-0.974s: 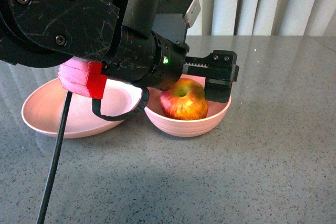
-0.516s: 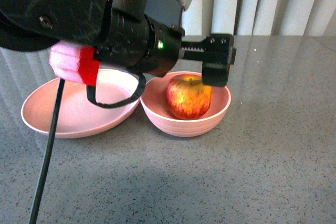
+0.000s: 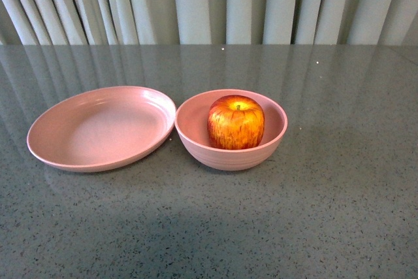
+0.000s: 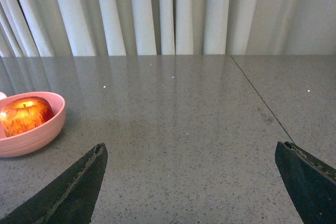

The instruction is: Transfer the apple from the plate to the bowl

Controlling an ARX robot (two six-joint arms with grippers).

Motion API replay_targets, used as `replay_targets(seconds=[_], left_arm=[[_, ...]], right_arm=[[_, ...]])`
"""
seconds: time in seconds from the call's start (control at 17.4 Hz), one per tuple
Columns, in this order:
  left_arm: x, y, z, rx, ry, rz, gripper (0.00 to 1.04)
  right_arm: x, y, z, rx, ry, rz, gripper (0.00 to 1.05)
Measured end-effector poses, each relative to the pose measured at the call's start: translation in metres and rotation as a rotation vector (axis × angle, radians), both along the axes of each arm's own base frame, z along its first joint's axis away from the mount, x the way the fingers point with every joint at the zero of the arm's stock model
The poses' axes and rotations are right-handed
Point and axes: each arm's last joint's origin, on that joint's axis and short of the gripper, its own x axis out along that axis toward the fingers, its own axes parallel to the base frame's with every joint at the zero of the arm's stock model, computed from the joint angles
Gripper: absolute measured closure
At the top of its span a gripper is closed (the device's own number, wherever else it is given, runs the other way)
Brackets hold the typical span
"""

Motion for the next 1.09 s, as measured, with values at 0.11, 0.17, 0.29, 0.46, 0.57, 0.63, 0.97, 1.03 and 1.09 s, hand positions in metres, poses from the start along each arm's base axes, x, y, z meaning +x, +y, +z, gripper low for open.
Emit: replay_targets(seconds=[0.11, 0.17, 0.29, 0.46, 0.57, 0.63, 0.97, 1.03, 1.09], left_arm=[[-0.027, 0.024, 0.011, 0.004, -0.081, 0.199, 0.19], [-0.038, 0.036, -0.001, 0.008, -0.085, 0.287, 0.30], [-0.054, 0.056, -0.045, 0.042, -0.019, 0.324, 0.54], [-0.077, 0.072, -0.071, 0.038, -0.030, 0.320, 0.84], [-0.089, 0.079, -0.082, 0.036, -0.036, 0.318, 1.02], [-0.094, 0.083, -0.091, 0.041, -0.023, 0.320, 1.03], [-0.122, 0.102, -0.120, 0.044, -0.016, 0.308, 1.04], [-0.125, 0.106, -0.122, 0.044, -0.013, 0.330, 1.04], [-0.129, 0.106, -0.124, 0.043, -0.022, 0.329, 1.04]], right_arm=[[0.000, 0.000, 0.000, 0.000, 0.000, 0.000, 0.07], [0.000, 0.000, 0.000, 0.000, 0.000, 0.000, 0.07], [0.000, 0.000, 0.000, 0.000, 0.000, 0.000, 0.07], [0.000, 0.000, 0.000, 0.000, 0.000, 0.000, 0.07], [0.000, 0.000, 0.000, 0.000, 0.000, 0.000, 0.07], [0.000, 0.000, 0.000, 0.000, 0.000, 0.000, 0.07], [0.000, 0.000, 0.000, 0.000, 0.000, 0.000, 0.07], [0.000, 0.000, 0.000, 0.000, 0.000, 0.000, 0.07], [0.000, 0.000, 0.000, 0.000, 0.000, 0.000, 0.07]])
